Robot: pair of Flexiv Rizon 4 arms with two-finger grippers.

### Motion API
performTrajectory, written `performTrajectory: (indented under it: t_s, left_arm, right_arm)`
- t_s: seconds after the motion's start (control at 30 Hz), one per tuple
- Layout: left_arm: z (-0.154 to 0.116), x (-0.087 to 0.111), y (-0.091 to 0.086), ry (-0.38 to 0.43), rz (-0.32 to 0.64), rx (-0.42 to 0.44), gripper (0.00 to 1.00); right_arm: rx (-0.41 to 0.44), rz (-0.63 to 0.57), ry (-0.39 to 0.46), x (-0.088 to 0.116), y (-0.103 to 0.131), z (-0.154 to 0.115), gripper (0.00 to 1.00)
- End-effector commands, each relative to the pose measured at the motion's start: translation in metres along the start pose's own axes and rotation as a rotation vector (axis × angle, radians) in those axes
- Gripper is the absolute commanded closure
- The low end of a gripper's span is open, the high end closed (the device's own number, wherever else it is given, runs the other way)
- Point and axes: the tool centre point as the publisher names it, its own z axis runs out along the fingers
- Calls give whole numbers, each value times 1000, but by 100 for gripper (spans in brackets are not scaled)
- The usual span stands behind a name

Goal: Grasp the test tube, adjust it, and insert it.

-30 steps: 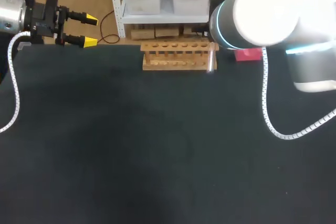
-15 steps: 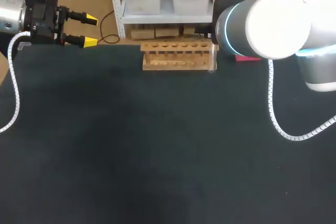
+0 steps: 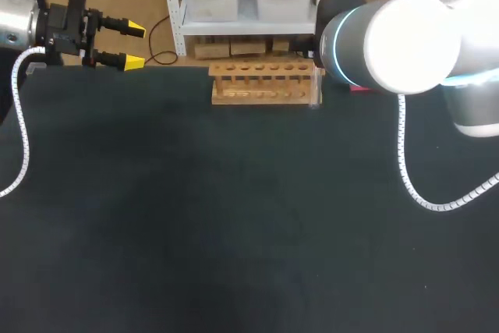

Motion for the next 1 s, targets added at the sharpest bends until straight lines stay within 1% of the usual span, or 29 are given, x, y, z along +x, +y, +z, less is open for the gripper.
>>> performTrajectory:
  t_s: [0.03,0.2,0.3,0.37,0.47,0.73,1.0]
  left_arm:
    - [0,0,1,0,1,1,0]
    - [0,0,1,0,1,1,0]
    - [0,0,1,0,1,1,0]
    - [0,0,1,0,1,1,0]
    - [0,0,1,0,1,1,0]
    - [0,0,1,0,1,1,0]
    - [0,0,1,0,1,1,0]
  right_arm:
    - [-3,2,-8,1,-1,-1,100]
    - [-9,-1,-15,1,0,1,100]
    - [-18,0,-51,-1,3,4,100]
    - [-33,2,-93,-4,5,8,100]
    - [-55,2,-142,-12,10,13,100]
    - [-79,-8,-258,-29,24,25,100]
    - [-91,5,-334,-45,31,34,100]
